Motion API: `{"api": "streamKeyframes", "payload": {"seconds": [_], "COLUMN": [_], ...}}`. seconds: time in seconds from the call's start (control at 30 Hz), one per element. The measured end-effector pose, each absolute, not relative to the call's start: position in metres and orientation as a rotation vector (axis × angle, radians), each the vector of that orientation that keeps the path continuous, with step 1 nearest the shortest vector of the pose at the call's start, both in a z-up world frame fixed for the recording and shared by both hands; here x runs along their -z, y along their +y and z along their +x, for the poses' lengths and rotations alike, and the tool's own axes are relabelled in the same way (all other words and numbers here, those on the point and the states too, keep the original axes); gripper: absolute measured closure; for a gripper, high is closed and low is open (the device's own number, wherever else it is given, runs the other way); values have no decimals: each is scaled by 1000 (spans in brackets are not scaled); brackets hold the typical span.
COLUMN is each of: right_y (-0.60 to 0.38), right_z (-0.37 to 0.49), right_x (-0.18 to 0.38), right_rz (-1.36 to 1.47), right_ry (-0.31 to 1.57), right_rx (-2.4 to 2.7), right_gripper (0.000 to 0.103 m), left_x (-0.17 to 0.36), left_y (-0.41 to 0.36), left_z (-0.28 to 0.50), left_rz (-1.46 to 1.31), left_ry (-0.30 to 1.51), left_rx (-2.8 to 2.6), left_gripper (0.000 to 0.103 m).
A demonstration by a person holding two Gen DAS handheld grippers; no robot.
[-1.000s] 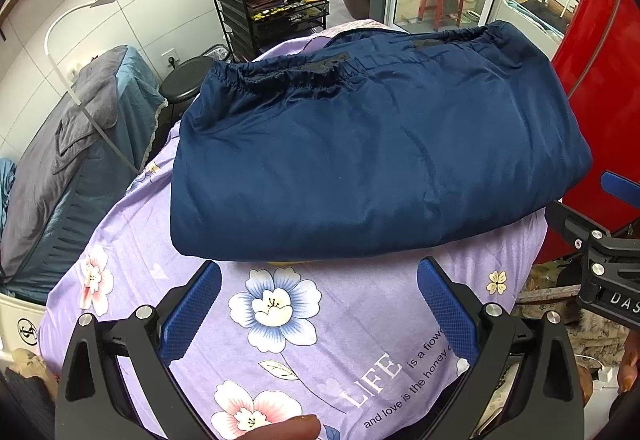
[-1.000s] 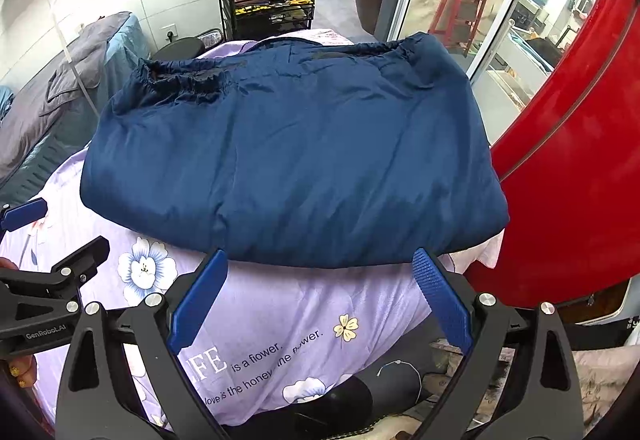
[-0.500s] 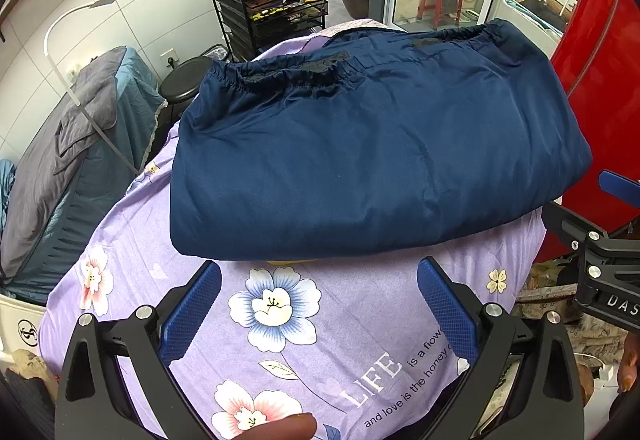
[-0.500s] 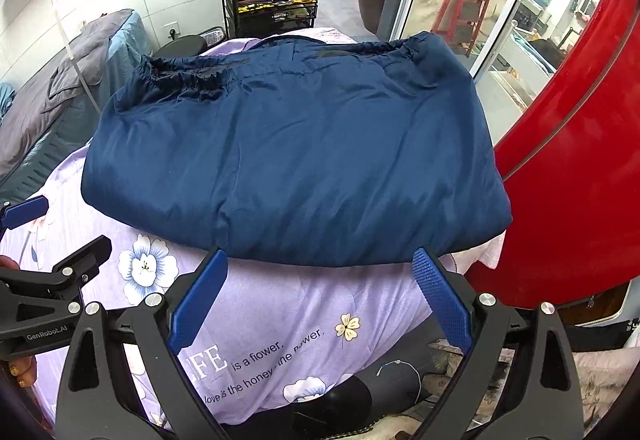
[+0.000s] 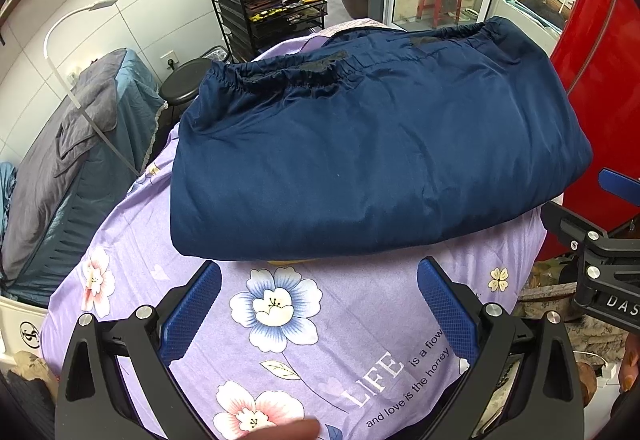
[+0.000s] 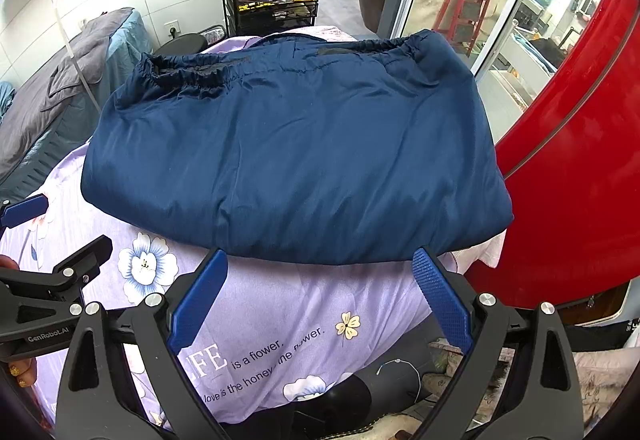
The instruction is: Fold large clothes
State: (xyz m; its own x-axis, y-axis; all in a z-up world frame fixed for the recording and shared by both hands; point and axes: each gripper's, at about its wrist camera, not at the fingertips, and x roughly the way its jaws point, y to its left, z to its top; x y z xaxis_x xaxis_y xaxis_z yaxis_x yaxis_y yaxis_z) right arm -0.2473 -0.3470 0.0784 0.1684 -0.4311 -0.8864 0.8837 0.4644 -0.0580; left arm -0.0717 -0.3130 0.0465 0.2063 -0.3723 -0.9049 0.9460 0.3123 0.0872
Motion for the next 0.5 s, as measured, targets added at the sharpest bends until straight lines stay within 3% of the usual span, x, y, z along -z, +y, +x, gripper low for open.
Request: {"api": "streamKeyframes", "payload": {"seconds": [0.2,0.5], "right_y": [-348,-349], "right_z": [-246,-244], "right_x": [-77,-76], "right_rz": [540,536], "right_ry": [1013,1015], "right_rx": [999,1000], "right_gripper": [11,11], "left_x": [-53,-48], "left_y": [-304,-310], "left_z": [-71,-69], "left_rz": [694,732], "left_ry": [863,908], "left_rx": [1083,1064], "left_gripper": [7,7]}}
